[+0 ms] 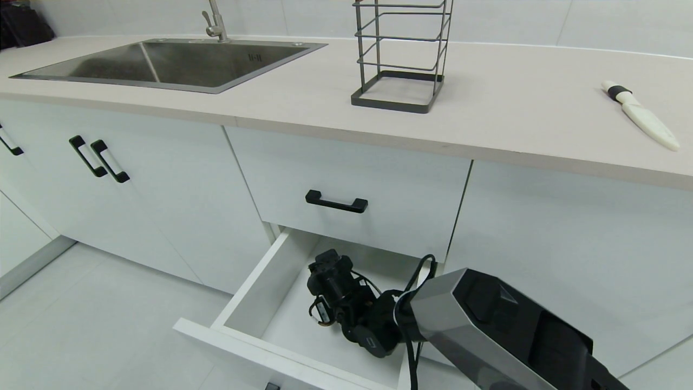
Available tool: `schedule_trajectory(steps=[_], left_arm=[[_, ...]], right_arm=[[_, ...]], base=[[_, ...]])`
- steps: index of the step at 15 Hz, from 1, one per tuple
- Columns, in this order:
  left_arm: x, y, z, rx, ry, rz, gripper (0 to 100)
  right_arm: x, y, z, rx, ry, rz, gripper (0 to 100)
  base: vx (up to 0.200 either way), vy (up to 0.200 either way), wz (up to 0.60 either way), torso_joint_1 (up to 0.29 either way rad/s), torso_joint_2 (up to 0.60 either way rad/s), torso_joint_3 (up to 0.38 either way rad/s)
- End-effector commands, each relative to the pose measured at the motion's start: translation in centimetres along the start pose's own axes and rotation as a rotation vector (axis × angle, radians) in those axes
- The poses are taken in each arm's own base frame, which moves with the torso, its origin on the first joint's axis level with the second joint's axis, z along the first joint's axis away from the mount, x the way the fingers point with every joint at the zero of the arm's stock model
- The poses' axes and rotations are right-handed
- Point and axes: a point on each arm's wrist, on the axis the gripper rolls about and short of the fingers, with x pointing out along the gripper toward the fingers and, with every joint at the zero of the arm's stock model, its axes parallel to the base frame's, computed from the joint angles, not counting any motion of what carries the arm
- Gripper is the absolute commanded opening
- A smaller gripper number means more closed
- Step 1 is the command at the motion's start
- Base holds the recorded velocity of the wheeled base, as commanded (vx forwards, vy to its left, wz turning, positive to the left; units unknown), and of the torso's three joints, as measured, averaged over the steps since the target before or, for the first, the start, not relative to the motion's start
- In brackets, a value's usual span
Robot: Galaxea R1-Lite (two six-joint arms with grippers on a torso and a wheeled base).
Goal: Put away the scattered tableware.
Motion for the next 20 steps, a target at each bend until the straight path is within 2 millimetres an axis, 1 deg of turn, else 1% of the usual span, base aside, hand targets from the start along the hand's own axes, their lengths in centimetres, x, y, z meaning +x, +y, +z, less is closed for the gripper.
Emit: schedule_trajectory(steps=[1, 2, 3, 5, 8, 11, 13, 15, 16, 17, 18, 19, 20], left_arm=[[0.0, 0.0, 0.0, 0.0, 0.0, 0.0, 100], [0.0, 0.0, 0.0, 0.0, 0.0, 0.0, 100], [0.0, 0.0, 0.0, 0.0, 0.0, 0.0, 100], [0.0, 0.0, 0.0, 0.0, 0.0, 0.0, 100], [0.0, 0.0, 0.0, 0.0, 0.0, 0.0, 100], [0.0, 0.0, 0.0, 0.0, 0.0, 0.0, 100], [0.0, 0.0, 0.0, 0.0, 0.0, 0.0, 100], [0.0, 0.0, 0.0, 0.0, 0.0, 0.0, 100], [0.0, 0.0, 0.0, 0.0, 0.0, 0.0, 100], [0.0, 0.0, 0.0, 0.0, 0.0, 0.0, 100], [0.0, 0.0, 0.0, 0.0, 0.0, 0.0, 100], [0.0, 0.0, 0.0, 0.0, 0.0, 0.0, 100], [0.0, 0.0, 0.0, 0.0, 0.0, 0.0, 100]], right_arm=[[0.3, 0.1, -0.2, -0.003, 0.005, 0.0, 0], [0.2, 0.1, -0.2, -0.005, 0.01, -0.001, 0], [0.2, 0.2, -0.3, -0.01, 0.018, 0.0, 100], [-0.1, 0.4, 0.1, -0.006, 0.008, 0.005, 100], [-2.0, 1.0, 2.2, 0.006, -0.038, 0.031, 100], [-5.4, 1.7, 5.6, 0.028, -0.114, 0.073, 100], [-7.9, 1.9, 7.2, 0.033, -0.144, 0.101, 100], [-10.0, 2.0, 8.4, 0.038, -0.166, 0.121, 100], [-11.8, 1.7, 9.4, 0.044, -0.186, 0.134, 100], [-13.8, 1.9, 9.9, 0.039, -0.198, 0.158, 100], [-15.1, 1.8, 10.0, 0.034, -0.2, 0.171, 100], [-15.8, 1.8, 10.2, 0.035, -0.206, 0.177, 100], [-17.8, 1.7, 10.7, 0.036, -0.228, 0.219, 100]], base=[[0.0, 0.0, 0.0, 0.0, 0.0, 0.0], [0.0, 0.0, 0.0, 0.0, 0.0, 0.0], [0.0, 0.0, 0.0, 0.0, 0.0, 0.0], [0.0, 0.0, 0.0, 0.0, 0.0, 0.0], [0.0, 0.0, 0.0, 0.0, 0.0, 0.0], [0.0, 0.0, 0.0, 0.0, 0.0, 0.0], [0.0, 0.0, 0.0, 0.0, 0.0, 0.0], [0.0, 0.0, 0.0, 0.0, 0.0, 0.0], [0.0, 0.0, 0.0, 0.0, 0.0, 0.0], [0.0, 0.0, 0.0, 0.0, 0.0, 0.0], [0.0, 0.0, 0.0, 0.0, 0.0, 0.0], [0.0, 0.0, 0.0, 0.0, 0.0, 0.0], [0.0, 0.0, 0.0, 0.0, 0.0, 0.0]])
